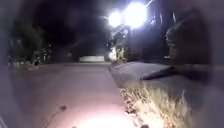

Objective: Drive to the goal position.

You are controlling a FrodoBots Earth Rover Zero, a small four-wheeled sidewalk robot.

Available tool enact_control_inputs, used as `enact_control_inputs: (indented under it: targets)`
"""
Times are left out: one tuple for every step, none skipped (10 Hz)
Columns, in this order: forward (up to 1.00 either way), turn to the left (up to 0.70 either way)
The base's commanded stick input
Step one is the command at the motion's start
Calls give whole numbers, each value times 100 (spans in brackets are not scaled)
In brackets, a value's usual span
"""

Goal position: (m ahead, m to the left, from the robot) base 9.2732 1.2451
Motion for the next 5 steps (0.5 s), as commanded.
enact_control_inputs:
  targets:
    - [70, 27]
    - [70, 32]
    - [70, 16]
    - [70, 0]
    - [70, 0]
